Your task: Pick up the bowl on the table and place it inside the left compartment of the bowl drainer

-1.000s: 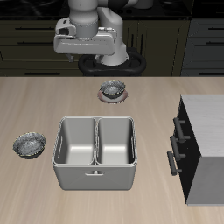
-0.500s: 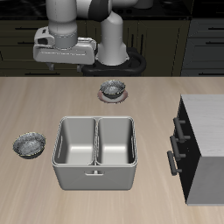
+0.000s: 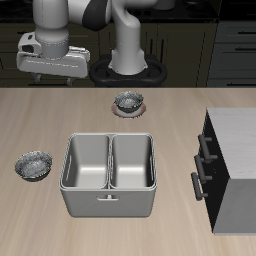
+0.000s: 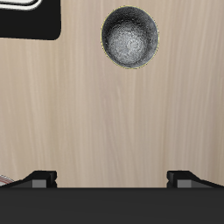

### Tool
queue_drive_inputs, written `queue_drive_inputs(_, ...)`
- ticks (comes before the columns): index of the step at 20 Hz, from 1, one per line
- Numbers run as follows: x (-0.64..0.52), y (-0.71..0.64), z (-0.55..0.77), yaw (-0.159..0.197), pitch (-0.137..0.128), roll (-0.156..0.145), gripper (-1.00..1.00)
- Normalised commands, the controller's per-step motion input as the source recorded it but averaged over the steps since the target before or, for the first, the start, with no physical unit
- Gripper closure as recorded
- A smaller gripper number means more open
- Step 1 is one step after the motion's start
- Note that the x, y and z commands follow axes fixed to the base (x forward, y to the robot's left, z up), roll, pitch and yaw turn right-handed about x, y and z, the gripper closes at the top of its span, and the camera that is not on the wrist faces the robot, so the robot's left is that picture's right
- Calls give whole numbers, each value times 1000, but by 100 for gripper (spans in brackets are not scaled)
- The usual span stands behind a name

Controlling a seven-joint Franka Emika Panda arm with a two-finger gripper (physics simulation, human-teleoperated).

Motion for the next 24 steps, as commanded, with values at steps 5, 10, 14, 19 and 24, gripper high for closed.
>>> queue_drive_inputs(5,-6,-457,18,7,-22,-53,-100)
queue_drive_inputs(10,32,-500,-8,23,2,-8,-100)
queue_drive_inputs(14,49,-223,-8,3,-1,7,-100)
queue_drive_inputs(19,168,-335,50,2,-7,-37,-100)
queue_drive_inputs(24,356,-136,137,14,-22,-14,-100)
